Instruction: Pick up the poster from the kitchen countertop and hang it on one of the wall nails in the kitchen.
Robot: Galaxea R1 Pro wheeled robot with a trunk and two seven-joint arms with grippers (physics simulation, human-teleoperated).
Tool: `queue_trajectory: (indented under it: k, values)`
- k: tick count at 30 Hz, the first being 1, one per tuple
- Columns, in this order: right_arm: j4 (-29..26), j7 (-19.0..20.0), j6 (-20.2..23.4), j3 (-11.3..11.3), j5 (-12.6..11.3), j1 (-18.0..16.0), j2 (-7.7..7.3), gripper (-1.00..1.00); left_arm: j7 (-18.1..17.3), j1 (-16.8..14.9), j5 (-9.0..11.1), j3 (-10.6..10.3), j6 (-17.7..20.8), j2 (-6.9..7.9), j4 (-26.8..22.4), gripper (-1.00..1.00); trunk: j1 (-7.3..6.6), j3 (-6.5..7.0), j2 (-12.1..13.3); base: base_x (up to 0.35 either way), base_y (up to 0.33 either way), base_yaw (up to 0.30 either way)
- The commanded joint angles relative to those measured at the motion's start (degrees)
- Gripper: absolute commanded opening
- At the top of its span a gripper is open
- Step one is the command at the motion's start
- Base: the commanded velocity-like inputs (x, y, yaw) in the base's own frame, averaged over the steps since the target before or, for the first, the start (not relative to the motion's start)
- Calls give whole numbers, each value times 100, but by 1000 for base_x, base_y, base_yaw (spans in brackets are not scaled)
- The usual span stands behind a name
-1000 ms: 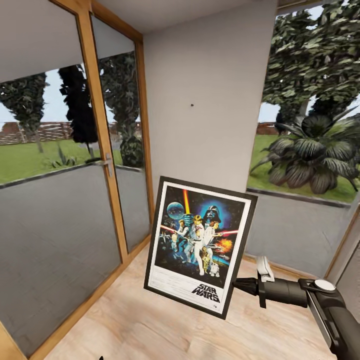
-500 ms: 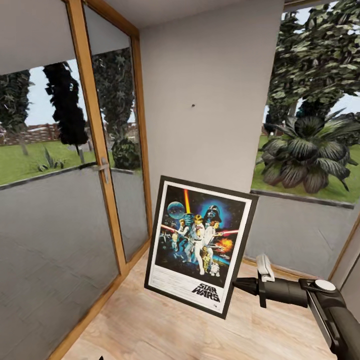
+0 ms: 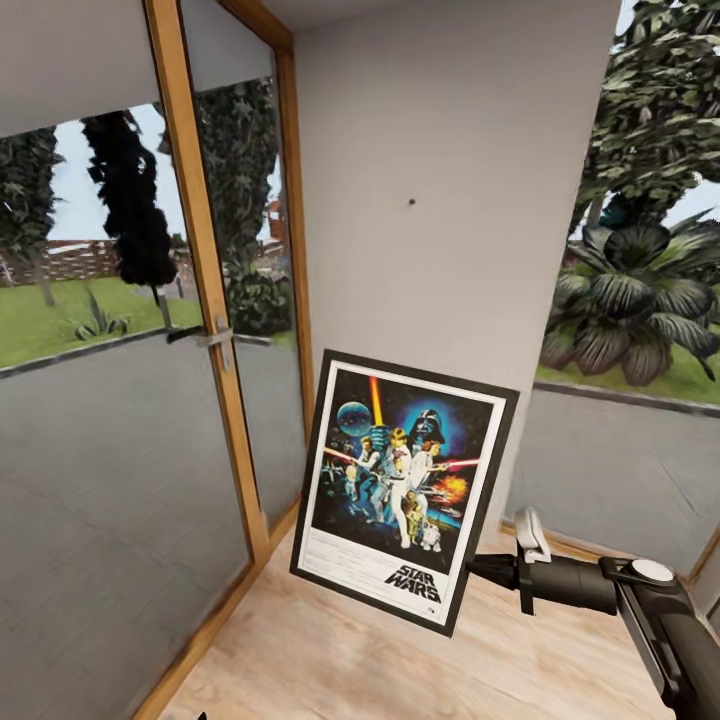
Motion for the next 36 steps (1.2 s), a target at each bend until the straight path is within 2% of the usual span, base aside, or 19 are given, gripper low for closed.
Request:
queue_trajectory:
  k: [1,9,36]
  values:
    - [-2,40,79,-9,-2,-3,1,-100,-21,-2,59,-48,-10,1,7,100,5,-8,-4,304,176,0]
    - [-2,50,83,-16,-2,-3,-2,-100,-20,-2,59,-48,-7,1,7,100,5,-20,-4,324,128,-92]
    - [-2,54,96,-17,-2,-3,-8,-100,-20,-2,59,-48,-14,1,11,100,5,-21,-4,309,201,-294]
